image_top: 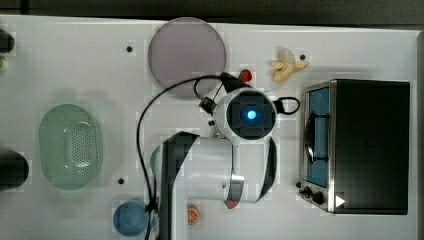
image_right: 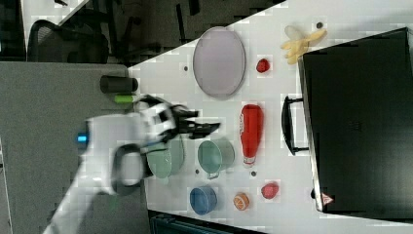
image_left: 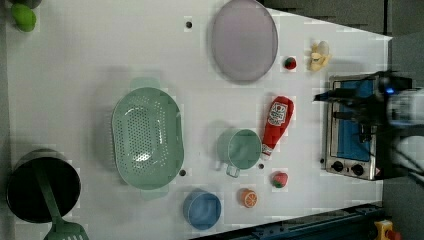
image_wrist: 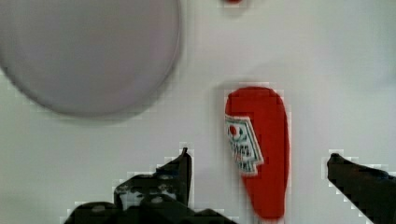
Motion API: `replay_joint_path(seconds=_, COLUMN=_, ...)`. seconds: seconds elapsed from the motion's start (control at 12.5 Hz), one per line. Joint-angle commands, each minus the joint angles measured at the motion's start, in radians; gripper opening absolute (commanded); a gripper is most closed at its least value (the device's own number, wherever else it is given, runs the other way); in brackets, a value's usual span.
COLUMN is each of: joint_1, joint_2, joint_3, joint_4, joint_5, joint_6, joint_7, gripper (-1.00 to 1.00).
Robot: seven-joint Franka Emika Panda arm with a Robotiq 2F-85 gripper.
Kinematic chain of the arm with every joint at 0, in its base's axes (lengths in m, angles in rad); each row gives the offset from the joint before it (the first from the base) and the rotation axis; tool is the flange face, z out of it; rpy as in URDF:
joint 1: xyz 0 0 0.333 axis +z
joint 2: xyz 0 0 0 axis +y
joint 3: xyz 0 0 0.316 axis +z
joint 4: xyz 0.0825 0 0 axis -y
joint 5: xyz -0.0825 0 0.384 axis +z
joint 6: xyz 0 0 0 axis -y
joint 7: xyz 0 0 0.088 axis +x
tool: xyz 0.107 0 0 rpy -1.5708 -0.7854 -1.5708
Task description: Pick ketchup from plate and place it on table.
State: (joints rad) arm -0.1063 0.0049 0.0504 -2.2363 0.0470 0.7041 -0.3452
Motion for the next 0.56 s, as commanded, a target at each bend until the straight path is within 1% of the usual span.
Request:
replay_joint_path(seconds=0.08, joint_1=0.018, joint_2=-0.071, joint_3=-0.003, joint_4=0.149, joint_5=0.006, joint_6=-0.206, joint_7=0.306, gripper=1.00)
replay_joint_path(seconds=0.24, joint_1=0.022, joint_2=-0.094, joint_3=0.000, joint_4=0.247, joint_5=0.004, joint_6=-0.322, joint_7=0.345, gripper=1.00)
replay_joint_path(seconds=0.4, joint_1=0.020, joint_2=-0.107, joint_3=-0.004, joint_4=0.319, joint_5=0.003, joint_6=-0.451, joint_7=0.348, gripper=1.00)
replay_joint_path(seconds=0.56, joint_1=0.019, joint_2=-0.108, joint_3=-0.008, joint_4=0.381, joint_5=-0.010, joint_6=-0.510, joint_7=0.382, gripper=1.00)
